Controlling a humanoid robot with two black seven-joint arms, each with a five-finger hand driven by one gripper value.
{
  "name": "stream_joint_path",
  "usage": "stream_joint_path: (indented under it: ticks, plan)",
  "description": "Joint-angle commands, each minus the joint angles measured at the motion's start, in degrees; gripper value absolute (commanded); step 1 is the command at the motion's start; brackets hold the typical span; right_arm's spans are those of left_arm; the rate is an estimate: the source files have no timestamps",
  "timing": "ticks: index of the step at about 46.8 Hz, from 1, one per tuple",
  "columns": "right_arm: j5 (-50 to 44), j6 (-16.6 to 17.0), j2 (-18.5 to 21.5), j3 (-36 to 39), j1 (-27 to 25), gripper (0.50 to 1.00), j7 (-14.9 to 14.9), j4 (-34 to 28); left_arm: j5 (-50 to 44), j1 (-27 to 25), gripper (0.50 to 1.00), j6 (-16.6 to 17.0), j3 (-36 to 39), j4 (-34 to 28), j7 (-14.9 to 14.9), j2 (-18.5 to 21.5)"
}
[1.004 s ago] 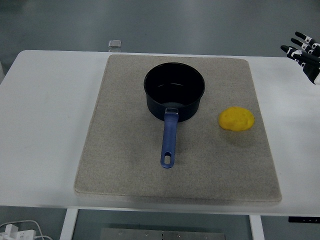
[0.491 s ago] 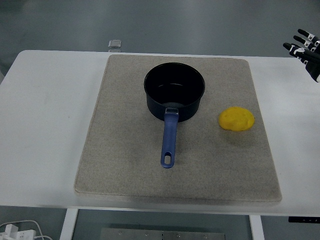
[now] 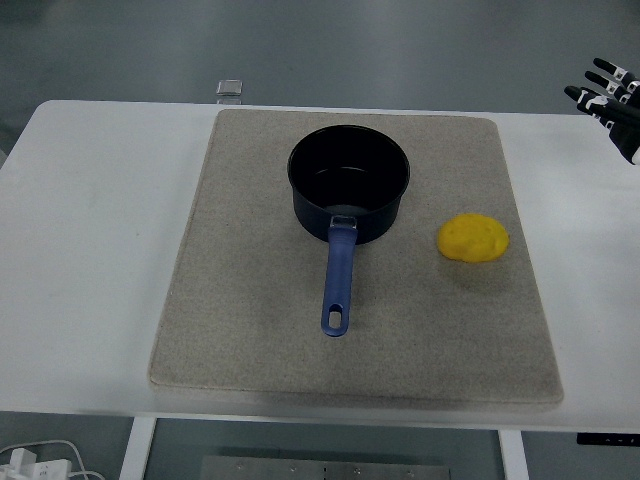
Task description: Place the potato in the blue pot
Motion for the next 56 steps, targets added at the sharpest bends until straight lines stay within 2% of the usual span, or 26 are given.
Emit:
stream_joint_path:
  ticks: [1, 6, 10, 18, 28, 34, 45, 56]
  plan:
    - [-3.14, 0.06, -4.41, -0.05, -0.01, 0.926, 0.18, 5.7, 0.0, 0.0, 1.0, 0.0, 0.0, 0.0, 0.01, 0.0]
    - [-13.68, -0.99, -10.48, 0.39, 0.16, 0.926, 1.76, 16.25, 0.0, 0.0, 1.0, 0.0, 0.0, 0.0, 0.01, 0.0]
    - [-20.98, -3.27, -14.78, 0.39, 0.6, 0.924, 1.94, 22.67, 0.0, 0.0, 1.0, 0.0, 0.0, 0.0, 0.01, 0.0]
    - [-28.37, -4.16, -20.85, 0.3, 1.13, 0.924, 1.76, 31.99, 0.0, 0.0, 1.0, 0.0, 0.0, 0.0, 0.01, 0.0]
    - [-39.96, -4.24, -26.22, -0.58, 0.61, 0.924, 1.76, 42.01, 0.0, 0.0, 1.0, 0.0, 0.0, 0.0, 0.01, 0.0]
    - [-48.49, -4.68, -27.54, -2.59, 0.08, 0.921, 1.76, 44.31, 0.0, 0.0, 1.0, 0.0, 0.0, 0.0, 0.01, 0.0]
    - [-57.02, -6.0, -27.01, -5.06, -0.01, 0.921, 1.67, 44.4, 0.0, 0.0, 1.0, 0.0, 0.0, 0.0, 0.01, 0.0]
    - [-60.19, -8.46, -22.89, -8.31, 0.08, 0.921, 0.89, 44.13, 0.0, 0.0, 1.0, 0.0, 0.0, 0.0, -0.07, 0.0]
